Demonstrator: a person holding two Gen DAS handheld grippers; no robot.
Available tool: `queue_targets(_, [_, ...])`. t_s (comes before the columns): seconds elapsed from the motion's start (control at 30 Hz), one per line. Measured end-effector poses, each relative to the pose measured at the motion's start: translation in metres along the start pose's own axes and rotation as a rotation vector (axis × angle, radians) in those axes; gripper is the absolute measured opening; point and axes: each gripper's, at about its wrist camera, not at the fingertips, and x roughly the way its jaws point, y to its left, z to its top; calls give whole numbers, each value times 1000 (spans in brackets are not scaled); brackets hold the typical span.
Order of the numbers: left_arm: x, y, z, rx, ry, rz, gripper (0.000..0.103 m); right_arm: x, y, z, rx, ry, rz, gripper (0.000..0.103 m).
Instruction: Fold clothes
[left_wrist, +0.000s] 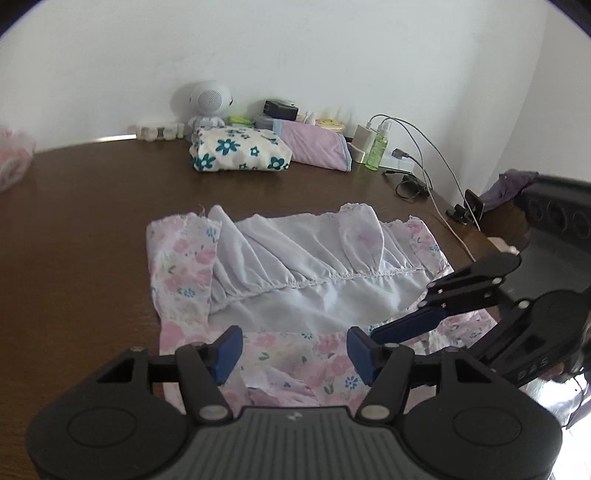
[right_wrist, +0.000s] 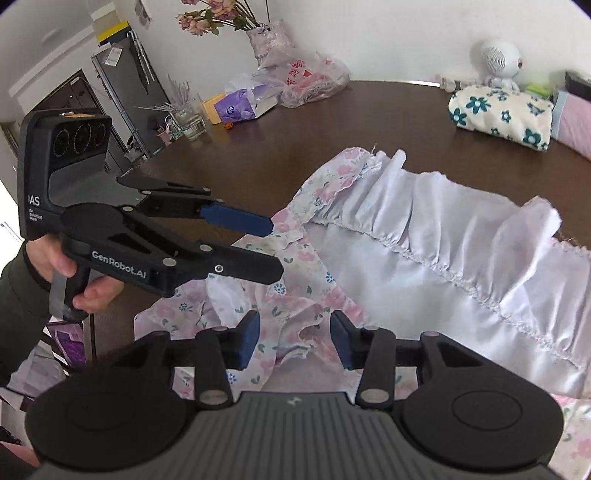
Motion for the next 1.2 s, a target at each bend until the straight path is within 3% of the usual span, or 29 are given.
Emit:
queue_targets(0.1, [0, 6, -10, -39, -15, -20, 52, 15, -1, -4, -3, -5, -2, 13])
queue_targets(0.17, [0, 10, -15, -61, -15, -1, 46, 18, 1, -8, -51, -41, -5, 7])
queue_targets(0.33, [-9, 20, -27, -97, -24, 12, 22, 7, 10, -19, -131, -163, 2, 6])
queue_targets(0.4, [-13, 17, -30, -80, -23, 23, 12, 12, 12, -17, -138, -138, -36, 7])
queue_targets(0.5, [-20, 6, -29, -30, -42, 80, 11, 18, 11, -16, -133, -76, -114, 12])
queue_targets(0.6, [-26, -6, -26, 33, -60, 119, 11, -2, 9, -22, -137, -119, -118, 21])
queue_targets(0.63, [-27, -9, -24, 58, -63, 97, 15, -10, 7, -24, -134, -134, -113, 21])
queue_targets(0.7, [-26, -15, -16, 112, -52, 26, 37, -20, 5, -31, -154, -123, -110, 21])
queue_targets(0.73, [-22, -17, -12, 142, -26, -23, 60, -24, 5, -34, -163, -116, -109, 21])
queue_targets(0.77, [-15, -19, -8, 180, -2, -85, 66, -26, 3, -37, -168, -100, -117, 21])
queue_targets(0.8, [-8, -19, -6, 211, 13, -137, 66, -26, 2, -40, -174, -91, -126, 21])
queue_targets(0.93, [22, -14, 3, 196, 110, -170, 64, -28, -2, -49, -192, -63, -151, 21])
queue_targets(1.0, [35, -8, 3, 143, 157, -199, 57, -26, -1, -50, -204, -73, -167, 22])
queue_targets(1.03, [37, -7, 2, 133, 166, -197, 43, -25, 0, -51, -213, -80, -179, 22])
queue_targets(1.07, [39, -6, 1, 128, 173, -193, 23, -24, 1, -51, -221, -86, -191, 23])
queue_targets(1.13, [36, -4, -2, 107, 168, -166, 2, -22, 0, -51, -232, -79, -205, 31])
queue_targets(1.2, [27, -1, -6, 86, 127, -132, 3, -21, 0, -52, -240, -76, -210, 31])
